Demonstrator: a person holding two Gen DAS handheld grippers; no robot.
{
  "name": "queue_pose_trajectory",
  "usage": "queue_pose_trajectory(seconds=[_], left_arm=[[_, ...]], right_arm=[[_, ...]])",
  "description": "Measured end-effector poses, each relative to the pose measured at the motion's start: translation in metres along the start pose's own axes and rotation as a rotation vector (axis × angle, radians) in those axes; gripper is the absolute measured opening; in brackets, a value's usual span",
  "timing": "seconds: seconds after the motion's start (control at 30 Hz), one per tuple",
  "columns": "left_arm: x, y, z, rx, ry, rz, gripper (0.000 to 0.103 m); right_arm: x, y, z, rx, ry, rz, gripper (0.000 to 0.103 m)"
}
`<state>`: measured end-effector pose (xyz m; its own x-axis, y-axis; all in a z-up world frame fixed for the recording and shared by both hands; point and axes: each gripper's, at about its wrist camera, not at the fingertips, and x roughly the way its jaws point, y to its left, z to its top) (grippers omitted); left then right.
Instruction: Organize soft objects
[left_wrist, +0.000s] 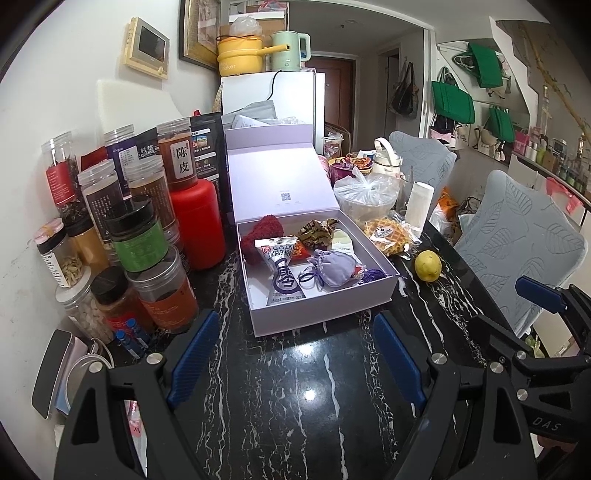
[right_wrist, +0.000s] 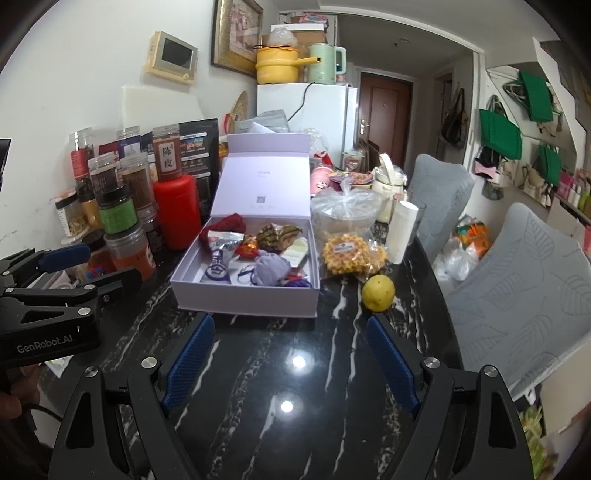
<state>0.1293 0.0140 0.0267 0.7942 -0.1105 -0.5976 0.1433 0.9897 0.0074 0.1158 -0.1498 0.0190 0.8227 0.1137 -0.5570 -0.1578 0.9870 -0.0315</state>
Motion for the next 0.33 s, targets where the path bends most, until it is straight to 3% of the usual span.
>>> queue_pose_trajectory(seconds=[0.33], left_arm=[[0.0048, 0.0015, -0.0013, 0.002, 0.016, 0.01, 0.086]], right_arm=[[0.0033, -0.0002, -0.0024, 0.002, 0.009, -0.002, 0.086]])
